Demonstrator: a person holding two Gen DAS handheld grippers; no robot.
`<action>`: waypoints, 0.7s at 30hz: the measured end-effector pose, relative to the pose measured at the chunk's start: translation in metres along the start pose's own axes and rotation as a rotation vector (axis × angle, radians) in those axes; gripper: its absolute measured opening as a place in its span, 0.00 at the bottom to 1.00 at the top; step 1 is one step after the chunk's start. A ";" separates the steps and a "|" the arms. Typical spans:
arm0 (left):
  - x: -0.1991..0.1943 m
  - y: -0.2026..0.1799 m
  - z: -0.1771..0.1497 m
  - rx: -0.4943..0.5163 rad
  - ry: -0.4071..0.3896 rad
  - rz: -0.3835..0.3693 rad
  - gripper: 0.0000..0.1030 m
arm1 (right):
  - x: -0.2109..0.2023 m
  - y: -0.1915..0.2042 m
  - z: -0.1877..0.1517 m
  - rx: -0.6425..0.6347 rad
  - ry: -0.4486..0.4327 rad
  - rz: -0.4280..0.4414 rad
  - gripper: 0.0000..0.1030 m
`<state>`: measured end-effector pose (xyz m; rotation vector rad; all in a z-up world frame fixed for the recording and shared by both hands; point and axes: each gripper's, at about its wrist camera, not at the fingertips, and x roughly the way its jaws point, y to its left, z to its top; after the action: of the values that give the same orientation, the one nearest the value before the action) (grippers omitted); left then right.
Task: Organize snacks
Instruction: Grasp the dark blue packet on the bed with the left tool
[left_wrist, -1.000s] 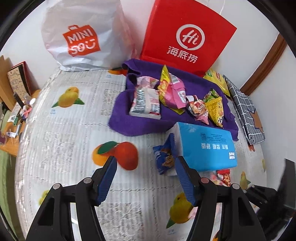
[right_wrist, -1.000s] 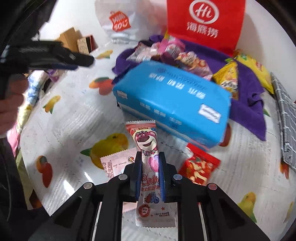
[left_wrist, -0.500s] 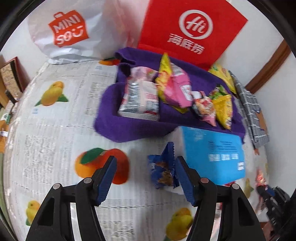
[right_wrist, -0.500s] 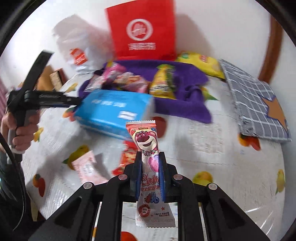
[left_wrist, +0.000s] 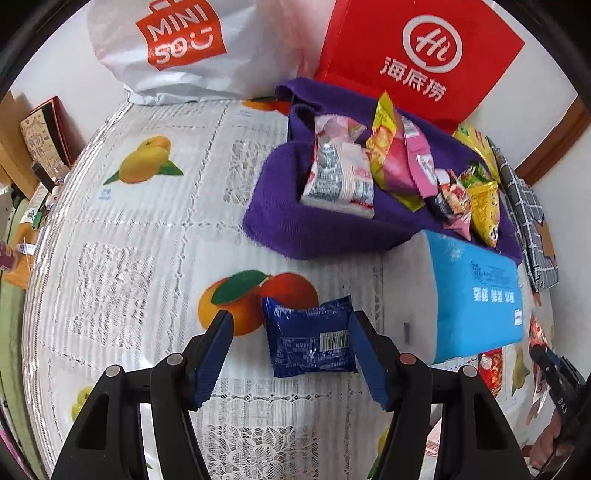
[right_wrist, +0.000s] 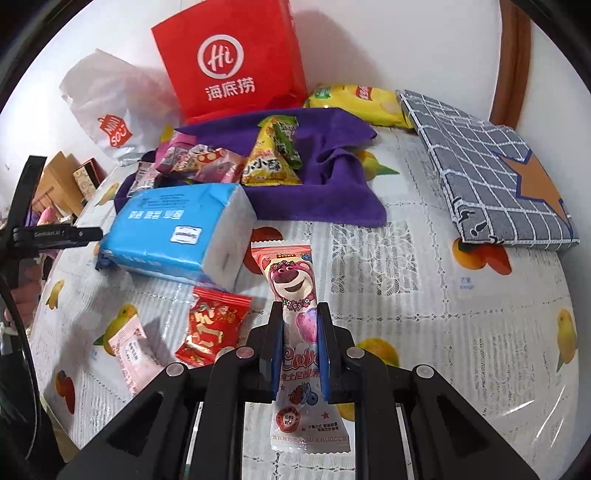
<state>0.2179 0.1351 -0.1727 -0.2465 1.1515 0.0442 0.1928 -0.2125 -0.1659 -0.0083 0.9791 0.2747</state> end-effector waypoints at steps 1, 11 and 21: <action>0.003 -0.002 -0.001 0.003 0.007 0.003 0.60 | 0.003 -0.002 0.000 0.011 0.001 -0.004 0.16; 0.021 -0.017 -0.013 0.060 0.011 -0.004 0.68 | 0.023 -0.016 -0.001 0.075 0.019 -0.041 0.16; 0.024 -0.033 -0.028 0.133 -0.114 0.140 0.57 | 0.042 -0.019 -0.002 0.098 0.014 -0.057 0.17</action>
<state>0.2074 0.0945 -0.1992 -0.0447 1.0522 0.1040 0.2180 -0.2217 -0.2033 0.0512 1.0039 0.1742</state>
